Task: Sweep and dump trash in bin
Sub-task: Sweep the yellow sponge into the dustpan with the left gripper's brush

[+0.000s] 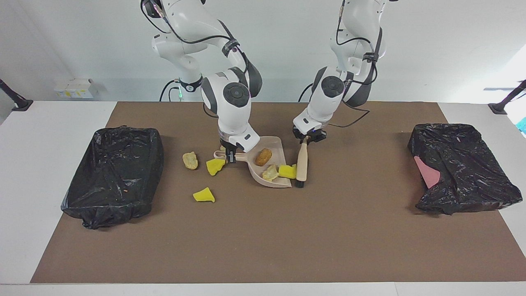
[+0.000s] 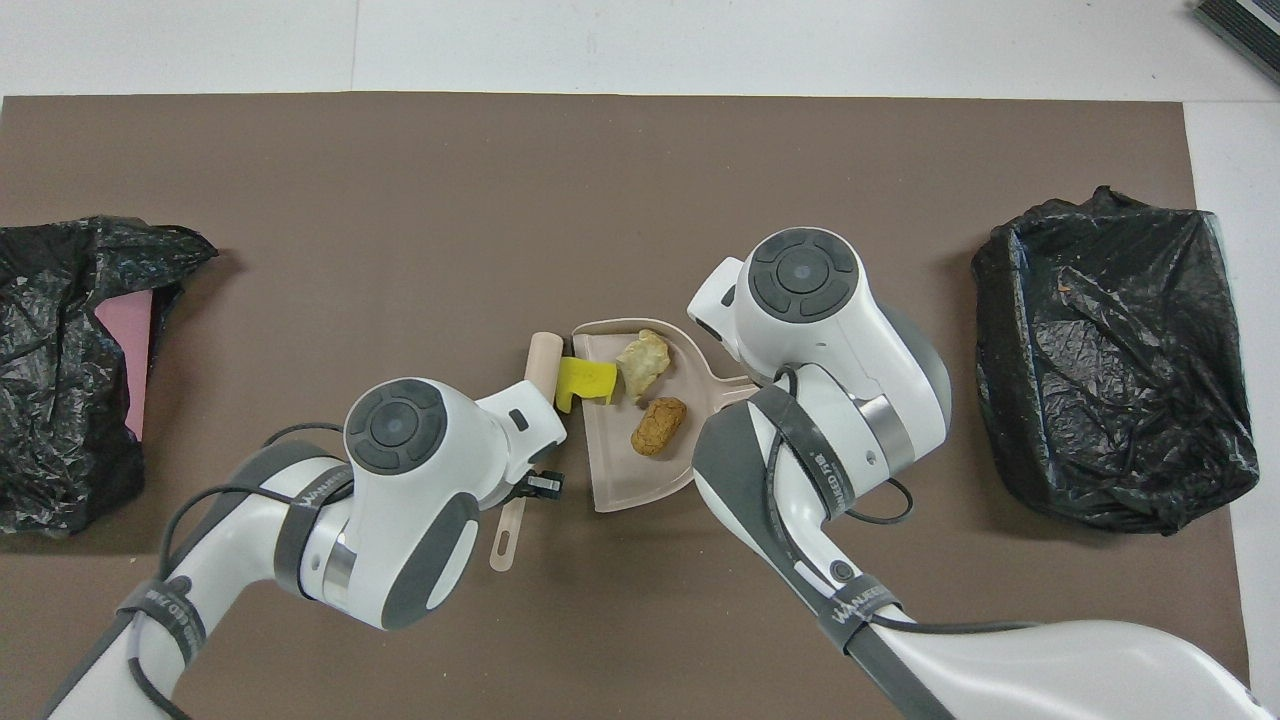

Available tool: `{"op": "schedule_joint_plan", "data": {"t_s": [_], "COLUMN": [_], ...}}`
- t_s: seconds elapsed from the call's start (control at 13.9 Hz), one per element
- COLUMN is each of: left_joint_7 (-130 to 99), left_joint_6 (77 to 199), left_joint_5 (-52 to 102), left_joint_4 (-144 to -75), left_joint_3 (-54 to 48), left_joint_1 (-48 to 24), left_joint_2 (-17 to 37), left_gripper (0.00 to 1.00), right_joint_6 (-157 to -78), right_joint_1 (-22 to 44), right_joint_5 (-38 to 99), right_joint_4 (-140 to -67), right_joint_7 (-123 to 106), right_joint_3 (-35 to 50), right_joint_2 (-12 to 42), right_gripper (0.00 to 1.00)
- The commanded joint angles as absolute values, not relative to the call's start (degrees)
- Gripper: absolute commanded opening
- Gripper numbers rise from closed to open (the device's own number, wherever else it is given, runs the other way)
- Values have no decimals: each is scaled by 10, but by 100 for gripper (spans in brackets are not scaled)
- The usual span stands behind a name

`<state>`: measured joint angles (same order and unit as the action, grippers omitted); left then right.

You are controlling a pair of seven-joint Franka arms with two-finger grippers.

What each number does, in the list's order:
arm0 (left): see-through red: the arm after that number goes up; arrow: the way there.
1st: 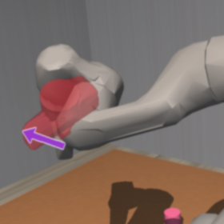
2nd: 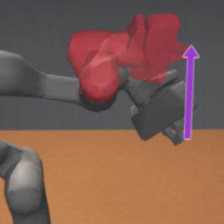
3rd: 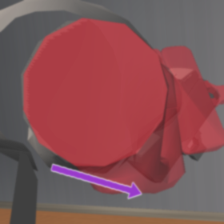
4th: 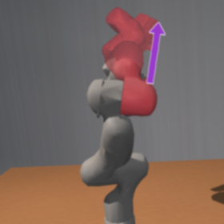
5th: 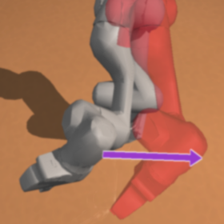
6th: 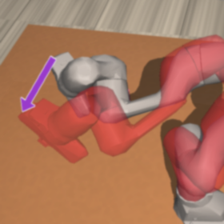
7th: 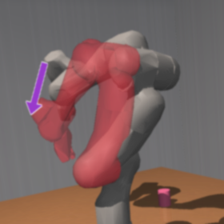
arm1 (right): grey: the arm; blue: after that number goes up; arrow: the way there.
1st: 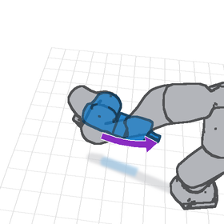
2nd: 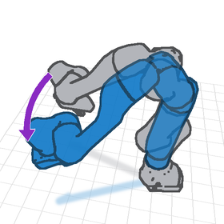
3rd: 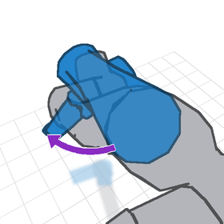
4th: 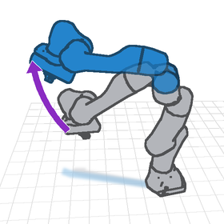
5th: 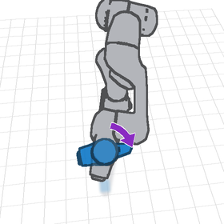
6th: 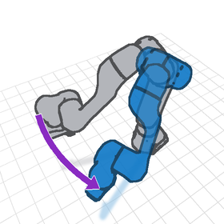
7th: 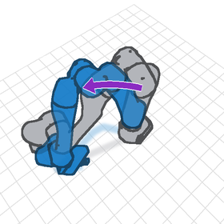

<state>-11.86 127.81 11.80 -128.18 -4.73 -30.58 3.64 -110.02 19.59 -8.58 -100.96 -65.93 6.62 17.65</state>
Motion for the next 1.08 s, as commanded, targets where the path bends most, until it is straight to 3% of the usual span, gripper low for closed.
{"op": "schedule_joint_plan", "data": {"t_s": [0.0, 0.36, 0.65, 1.01], "left_joint_7": [-131, -244, -280, -332], "left_joint_6": [1280, 1284, 1272, 1158], "left_joint_5": [157, 166, 142, 95], "left_joint_4": [-1298, -1290, -1281, -1283], "left_joint_3": [-41, -62, -58, -58], "left_joint_1": [-358, -360, -302, -287], "left_joint_2": [19, 18, 11, -49], "left_gripper": [0, 0, 0, 0], "right_joint_6": [-1092, -1092, -1092, -1091], "right_joint_1": [190, 189, 184, 151], "right_joint_5": [-92, -92, -91, -83], "right_joint_4": [-1018, -1018, -1012, -1004], "right_joint_7": [-670, -670, -671, -678], "right_joint_3": [70, 70, 70, 70], "right_joint_2": [163, 163, 163, 142], "right_gripper": [0, 0, 0, 0]}}
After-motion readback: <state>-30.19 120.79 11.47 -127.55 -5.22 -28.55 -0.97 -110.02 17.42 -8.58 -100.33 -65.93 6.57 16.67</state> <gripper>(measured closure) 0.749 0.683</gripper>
